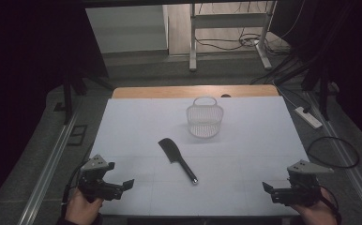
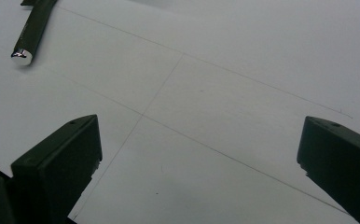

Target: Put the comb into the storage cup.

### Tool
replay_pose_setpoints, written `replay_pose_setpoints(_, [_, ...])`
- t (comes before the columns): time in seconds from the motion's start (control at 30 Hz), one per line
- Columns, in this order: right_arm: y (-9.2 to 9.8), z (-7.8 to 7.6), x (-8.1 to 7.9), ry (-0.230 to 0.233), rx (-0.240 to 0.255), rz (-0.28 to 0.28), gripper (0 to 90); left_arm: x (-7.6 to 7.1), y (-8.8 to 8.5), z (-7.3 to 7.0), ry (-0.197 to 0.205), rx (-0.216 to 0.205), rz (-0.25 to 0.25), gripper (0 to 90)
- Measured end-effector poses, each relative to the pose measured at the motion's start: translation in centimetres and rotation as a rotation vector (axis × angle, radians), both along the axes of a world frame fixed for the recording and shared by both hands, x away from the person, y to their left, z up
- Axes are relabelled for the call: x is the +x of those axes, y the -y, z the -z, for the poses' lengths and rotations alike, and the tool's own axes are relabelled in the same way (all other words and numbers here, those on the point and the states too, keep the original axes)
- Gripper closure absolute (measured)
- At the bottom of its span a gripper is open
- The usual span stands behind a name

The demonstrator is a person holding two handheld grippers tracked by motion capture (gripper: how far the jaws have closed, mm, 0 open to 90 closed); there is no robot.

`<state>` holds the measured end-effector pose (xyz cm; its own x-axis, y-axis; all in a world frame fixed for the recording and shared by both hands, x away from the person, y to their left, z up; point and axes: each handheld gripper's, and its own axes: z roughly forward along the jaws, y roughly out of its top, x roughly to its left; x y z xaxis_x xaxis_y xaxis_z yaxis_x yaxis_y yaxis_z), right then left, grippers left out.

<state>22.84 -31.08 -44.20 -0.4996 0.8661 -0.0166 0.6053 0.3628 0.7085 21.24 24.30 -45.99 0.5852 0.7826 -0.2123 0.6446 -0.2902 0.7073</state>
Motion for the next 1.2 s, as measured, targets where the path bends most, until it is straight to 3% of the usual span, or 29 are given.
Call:
replay_pose_setpoints(0.7, [0.0, 0.0, 0.0, 0.001, -0.002, -0.001, 0.1, 2.5, 2.6, 0.6, -0.021, 0.031, 0.077, 0.0])
replay_pose_setpoints(1.2, [0.0, 0.0, 0.0, -0.001, -0.002, 0.002, 0.1, 4.3, 4.5, 0.9, -0.049, 0.001, 0.146, 0.6])
